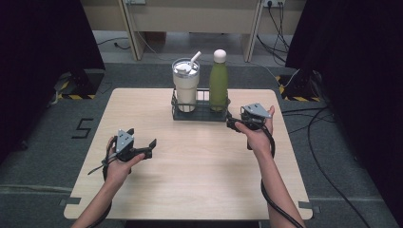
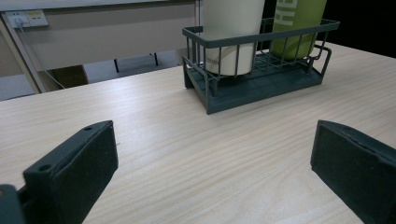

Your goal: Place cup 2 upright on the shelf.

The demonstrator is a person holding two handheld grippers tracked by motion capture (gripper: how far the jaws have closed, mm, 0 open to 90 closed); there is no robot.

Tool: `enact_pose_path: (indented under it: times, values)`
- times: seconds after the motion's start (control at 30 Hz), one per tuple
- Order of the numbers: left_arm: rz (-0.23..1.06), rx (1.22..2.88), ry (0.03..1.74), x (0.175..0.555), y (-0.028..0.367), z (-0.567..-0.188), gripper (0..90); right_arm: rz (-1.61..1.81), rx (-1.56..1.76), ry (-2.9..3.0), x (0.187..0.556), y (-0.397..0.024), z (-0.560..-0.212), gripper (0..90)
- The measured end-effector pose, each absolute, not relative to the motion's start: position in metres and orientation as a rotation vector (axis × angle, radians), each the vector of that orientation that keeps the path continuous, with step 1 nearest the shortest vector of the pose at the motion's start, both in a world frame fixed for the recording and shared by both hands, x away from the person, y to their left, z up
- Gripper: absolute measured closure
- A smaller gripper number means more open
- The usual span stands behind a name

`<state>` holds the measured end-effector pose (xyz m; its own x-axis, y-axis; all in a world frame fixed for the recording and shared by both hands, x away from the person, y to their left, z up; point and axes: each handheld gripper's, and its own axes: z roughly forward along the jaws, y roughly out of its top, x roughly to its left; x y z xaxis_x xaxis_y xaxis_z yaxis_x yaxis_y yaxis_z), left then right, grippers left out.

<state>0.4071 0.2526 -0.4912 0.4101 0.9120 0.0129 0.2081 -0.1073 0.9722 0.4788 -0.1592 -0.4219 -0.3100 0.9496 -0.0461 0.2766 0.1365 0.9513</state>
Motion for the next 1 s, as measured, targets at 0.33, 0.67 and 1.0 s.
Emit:
enact_pose_path:
  times: [0.33, 0.67, 1.0]
  values:
    - [0.814, 1.594, 1.015, 0.407, 0.251, -0.492, 0.0, 1.215, 1.216, 1.679, 0.465, -0.171, -0.425, 10.4]
    - [0.815, 1.592, 1.016, 0.407, 0.251, -0.492, 0.0, 1.204, 1.234, 1.672, 0.452, -0.182, -0.432, 10.7]
    - [0.817, 1.591, 1.015, 0.406, 0.251, -0.491, 0.0, 1.191, 1.243, 1.662, 0.439, -0.191, -0.438, 10.9]
